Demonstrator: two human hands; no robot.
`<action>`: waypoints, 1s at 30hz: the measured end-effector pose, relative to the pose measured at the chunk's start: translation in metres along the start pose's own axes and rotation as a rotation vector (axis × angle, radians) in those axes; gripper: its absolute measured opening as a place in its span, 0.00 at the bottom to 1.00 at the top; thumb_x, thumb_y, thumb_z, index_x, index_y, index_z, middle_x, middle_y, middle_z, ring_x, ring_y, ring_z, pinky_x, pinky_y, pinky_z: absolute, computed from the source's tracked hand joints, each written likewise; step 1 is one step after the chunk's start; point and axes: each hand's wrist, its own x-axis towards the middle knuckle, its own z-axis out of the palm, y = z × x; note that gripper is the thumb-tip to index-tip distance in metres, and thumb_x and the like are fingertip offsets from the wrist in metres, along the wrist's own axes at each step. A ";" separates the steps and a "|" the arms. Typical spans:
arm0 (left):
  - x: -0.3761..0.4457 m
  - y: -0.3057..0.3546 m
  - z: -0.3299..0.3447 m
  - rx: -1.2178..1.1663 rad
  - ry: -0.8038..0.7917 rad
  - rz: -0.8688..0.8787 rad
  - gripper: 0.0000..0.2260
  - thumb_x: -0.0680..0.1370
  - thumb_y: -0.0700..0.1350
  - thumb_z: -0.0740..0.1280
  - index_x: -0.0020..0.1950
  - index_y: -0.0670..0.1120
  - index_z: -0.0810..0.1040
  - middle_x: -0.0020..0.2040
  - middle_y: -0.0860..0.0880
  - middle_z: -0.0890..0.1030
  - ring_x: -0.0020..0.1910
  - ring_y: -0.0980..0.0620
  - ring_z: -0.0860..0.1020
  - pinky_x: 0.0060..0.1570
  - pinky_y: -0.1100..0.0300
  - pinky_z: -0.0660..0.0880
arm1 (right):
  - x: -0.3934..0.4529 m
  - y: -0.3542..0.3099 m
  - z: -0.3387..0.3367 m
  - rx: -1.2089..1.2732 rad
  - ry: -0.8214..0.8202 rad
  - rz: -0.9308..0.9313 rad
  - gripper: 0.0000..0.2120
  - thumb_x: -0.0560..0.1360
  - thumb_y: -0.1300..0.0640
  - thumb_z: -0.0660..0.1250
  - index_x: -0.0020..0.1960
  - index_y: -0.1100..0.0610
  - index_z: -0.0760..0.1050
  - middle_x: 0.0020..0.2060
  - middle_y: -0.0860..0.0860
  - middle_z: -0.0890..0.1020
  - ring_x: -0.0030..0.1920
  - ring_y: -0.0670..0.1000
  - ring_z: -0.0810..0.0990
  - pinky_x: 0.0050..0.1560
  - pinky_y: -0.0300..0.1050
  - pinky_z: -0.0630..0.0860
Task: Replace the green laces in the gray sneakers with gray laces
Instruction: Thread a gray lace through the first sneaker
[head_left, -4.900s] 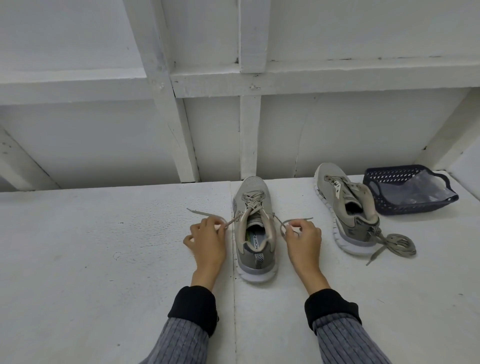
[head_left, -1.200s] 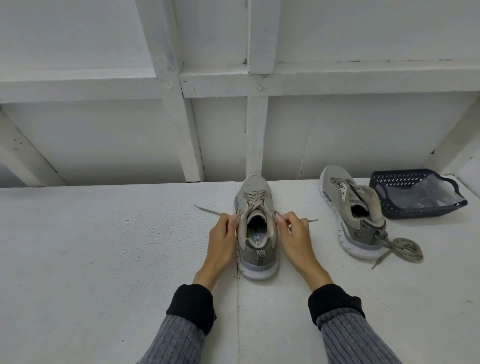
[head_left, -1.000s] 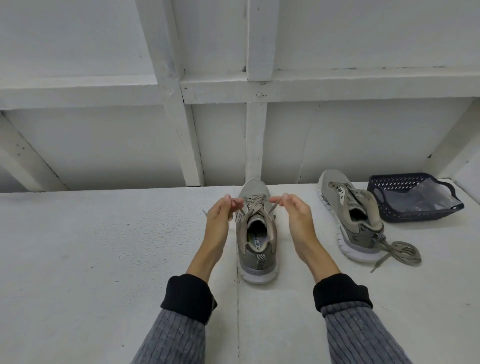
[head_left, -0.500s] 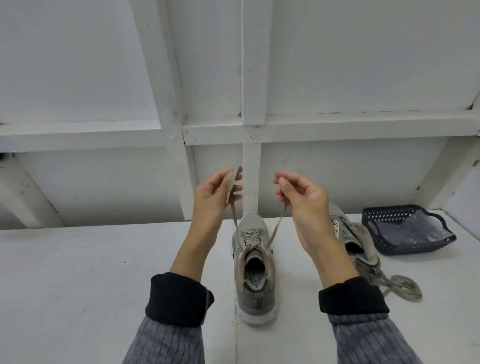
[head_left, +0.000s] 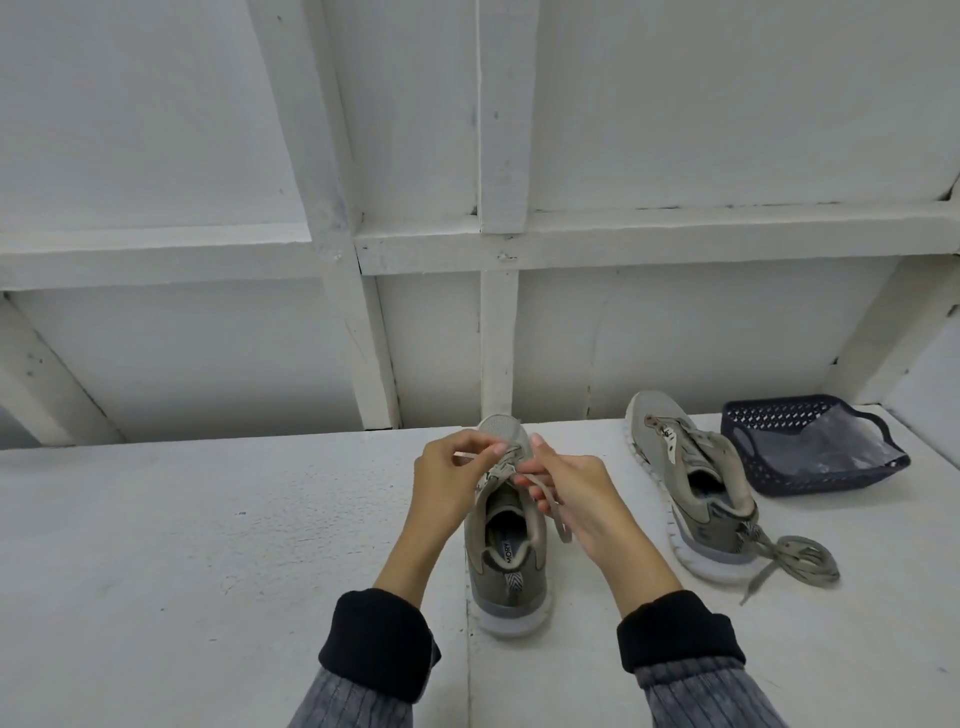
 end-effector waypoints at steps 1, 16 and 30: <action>-0.002 0.002 0.000 0.026 -0.039 0.041 0.04 0.75 0.44 0.74 0.41 0.52 0.85 0.40 0.55 0.84 0.36 0.63 0.78 0.39 0.72 0.72 | 0.001 0.000 0.001 0.047 -0.013 0.017 0.19 0.77 0.47 0.68 0.45 0.63 0.83 0.38 0.57 0.85 0.32 0.47 0.77 0.34 0.38 0.75; -0.007 -0.001 -0.013 -1.068 -0.371 -0.495 0.16 0.80 0.33 0.56 0.62 0.40 0.78 0.42 0.49 0.78 0.33 0.56 0.76 0.39 0.61 0.80 | -0.002 -0.003 0.001 0.501 -0.133 -0.264 0.07 0.74 0.64 0.67 0.50 0.66 0.79 0.38 0.56 0.80 0.32 0.45 0.73 0.35 0.35 0.74; -0.003 -0.016 -0.001 -0.622 -0.153 -0.402 0.10 0.74 0.43 0.73 0.54 0.43 0.84 0.46 0.47 0.85 0.42 0.54 0.81 0.40 0.64 0.78 | 0.003 0.017 -0.001 -0.047 0.014 -0.498 0.04 0.73 0.59 0.72 0.43 0.51 0.84 0.44 0.47 0.85 0.47 0.43 0.82 0.45 0.34 0.77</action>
